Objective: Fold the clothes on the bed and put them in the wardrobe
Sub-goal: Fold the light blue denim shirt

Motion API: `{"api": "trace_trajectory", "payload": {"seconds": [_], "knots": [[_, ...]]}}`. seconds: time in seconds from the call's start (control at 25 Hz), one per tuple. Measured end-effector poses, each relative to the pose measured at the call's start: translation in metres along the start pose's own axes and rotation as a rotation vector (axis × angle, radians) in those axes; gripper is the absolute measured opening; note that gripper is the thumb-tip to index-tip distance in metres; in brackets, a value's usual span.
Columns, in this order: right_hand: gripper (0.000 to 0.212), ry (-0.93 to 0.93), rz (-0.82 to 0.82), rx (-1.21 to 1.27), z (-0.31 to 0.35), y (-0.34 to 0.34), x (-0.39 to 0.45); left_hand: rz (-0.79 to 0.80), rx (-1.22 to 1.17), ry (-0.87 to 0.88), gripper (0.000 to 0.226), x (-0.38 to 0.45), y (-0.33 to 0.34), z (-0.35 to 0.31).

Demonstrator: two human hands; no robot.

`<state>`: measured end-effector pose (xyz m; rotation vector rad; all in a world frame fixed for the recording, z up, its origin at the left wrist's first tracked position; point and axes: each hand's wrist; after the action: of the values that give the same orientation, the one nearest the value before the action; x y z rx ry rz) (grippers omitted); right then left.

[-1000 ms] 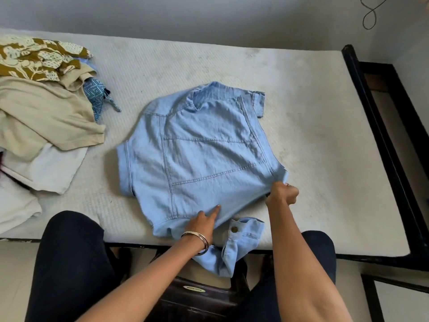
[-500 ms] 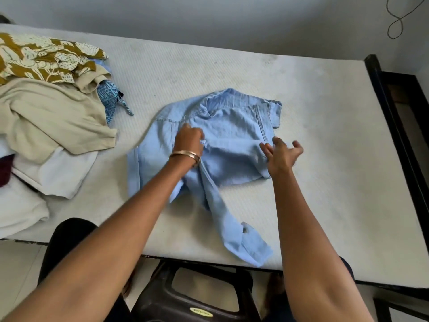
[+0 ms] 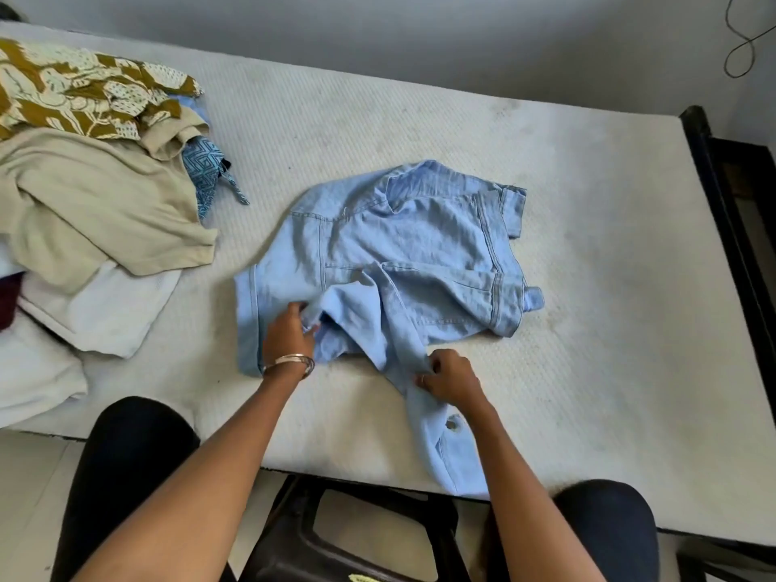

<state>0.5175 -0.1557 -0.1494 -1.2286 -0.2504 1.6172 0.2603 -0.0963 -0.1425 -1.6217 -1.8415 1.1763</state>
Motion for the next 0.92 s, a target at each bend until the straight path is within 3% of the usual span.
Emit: {"api": "trace_trajectory", "payload": {"seconds": [0.04, 0.12, 0.2, 0.24, 0.28, 0.4, 0.44, 0.48, 0.52, 0.6, 0.64, 0.68, 0.76, 0.84, 0.92], "knots": [[0.03, -0.023, -0.027, 0.228, 0.0, -0.009, 0.001, -0.052, -0.058, -0.062, 0.03, 0.008, -0.007, 0.0], [0.023, -0.014, -0.165, 0.65, 0.003, -0.041, 0.0, -0.094, -0.111, -0.157, 0.023, 0.028, -0.022, 0.004], [0.018, -0.018, -0.287, 0.84, 0.009, -0.081, -0.002, -0.057, -0.104, -0.21, 0.024, 0.044, -0.036, 0.007], [0.018, -0.051, -0.267, 0.864, 0.011, -0.096, -0.003, -0.027, -0.077, -0.228, 0.022, 0.05, -0.039, 0.008], [0.018, -0.079, -0.17, 0.862, 0.015, -0.109, -0.006, -0.002, -0.06, -0.252, 0.02, 0.054, -0.04, 0.011], [0.019, -0.022, 0.458, 0.54, 0.022, -0.119, -0.015, -0.011, -0.06, -0.308, 0.02, 0.054, -0.037, 0.011], [0.019, 0.026, 0.567, 0.45, 0.016, -0.114, -0.012, -0.032, -0.067, -0.297, 0.022, 0.053, -0.033, 0.01], [0.02, 0.088, 0.516, 0.442, 0.009, -0.107, -0.007, -0.044, -0.065, -0.262, 0.027, 0.051, -0.029, 0.01], [0.017, 0.155, 0.299, 0.498, 0.0, -0.1, 0.001, -0.04, -0.055, -0.208, 0.032, 0.051, -0.025, 0.011], [0.016, 0.292, -0.418, 0.511, -0.016, -0.093, 0.014, -0.016, -0.039, -0.104, 0.037, 0.05, -0.018, 0.013], [0.025, 0.331, -0.641, 0.469, -0.019, -0.093, 0.016, -0.017, -0.052, -0.096, 0.036, 0.05, -0.016, 0.012], [0.04, 0.37, -0.696, 0.43, -0.018, -0.094, 0.019, -0.027, -0.078, -0.12, 0.034, 0.051, -0.014, 0.011], [0.055, 0.461, -0.553, 0.467, -0.014, -0.093, 0.027, -0.049, -0.137, -0.196, 0.028, 0.052, -0.012, 0.005], [0.037, 0.45, -0.55, 0.548, -0.011, -0.106, 0.035, -0.047, -0.163, -0.228, 0.022, 0.052, -0.008, 0.002], [0.025, 0.323, -0.737, 0.598, -0.008, -0.129, 0.039, -0.058, -0.16, -0.242, 0.022, 0.053, -0.007, 0.004]]}}
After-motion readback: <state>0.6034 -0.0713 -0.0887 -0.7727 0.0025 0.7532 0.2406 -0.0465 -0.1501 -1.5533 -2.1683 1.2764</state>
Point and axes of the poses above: each hand's wrist, its own x-axis towards the middle knuckle, its own y-axis out of the palm, z = x × y, and after that the axes turned 3 degrees about -x, right-handed
